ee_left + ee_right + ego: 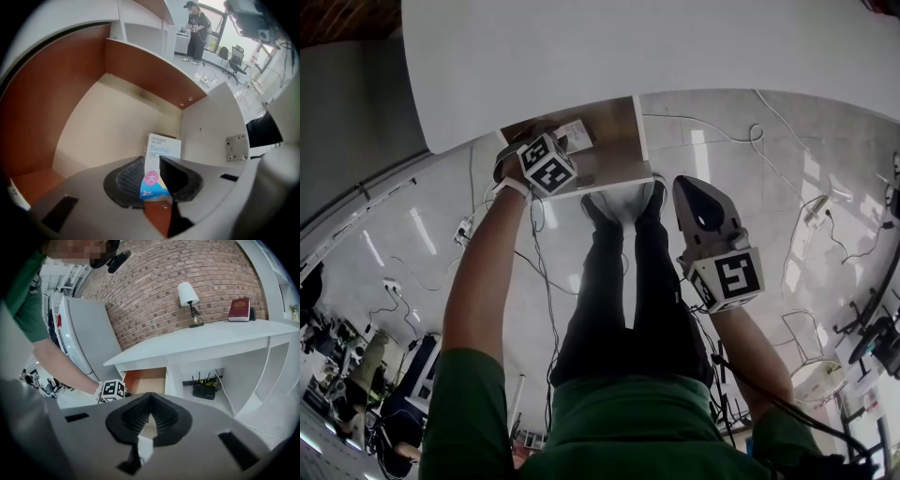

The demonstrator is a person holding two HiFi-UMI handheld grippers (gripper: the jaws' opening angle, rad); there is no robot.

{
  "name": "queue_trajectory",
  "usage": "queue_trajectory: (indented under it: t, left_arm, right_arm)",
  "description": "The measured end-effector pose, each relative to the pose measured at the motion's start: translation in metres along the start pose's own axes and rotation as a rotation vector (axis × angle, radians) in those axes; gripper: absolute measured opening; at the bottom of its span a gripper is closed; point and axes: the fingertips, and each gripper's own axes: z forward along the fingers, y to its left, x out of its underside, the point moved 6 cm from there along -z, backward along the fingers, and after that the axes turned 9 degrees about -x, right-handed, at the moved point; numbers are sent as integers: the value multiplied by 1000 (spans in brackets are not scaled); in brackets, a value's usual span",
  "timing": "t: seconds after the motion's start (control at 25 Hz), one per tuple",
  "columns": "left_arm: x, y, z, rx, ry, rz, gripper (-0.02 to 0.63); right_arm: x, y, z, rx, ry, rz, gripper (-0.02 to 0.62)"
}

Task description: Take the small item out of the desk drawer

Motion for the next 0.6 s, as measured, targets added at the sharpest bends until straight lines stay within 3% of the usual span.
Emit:
queue_trajectory:
  t: [0.16,0.36,0.6]
  left_arm:
    - [1,2,12,37,39,42,94]
    - [1,0,27,26,76,69,98]
    - [1,0,34,70,96,71,103]
  right_arm:
    - [8,-1,4,-7,14,14,5]
    - [20,-7,6,0,28,51,5]
    - [25,-12,8,3,44,64,5]
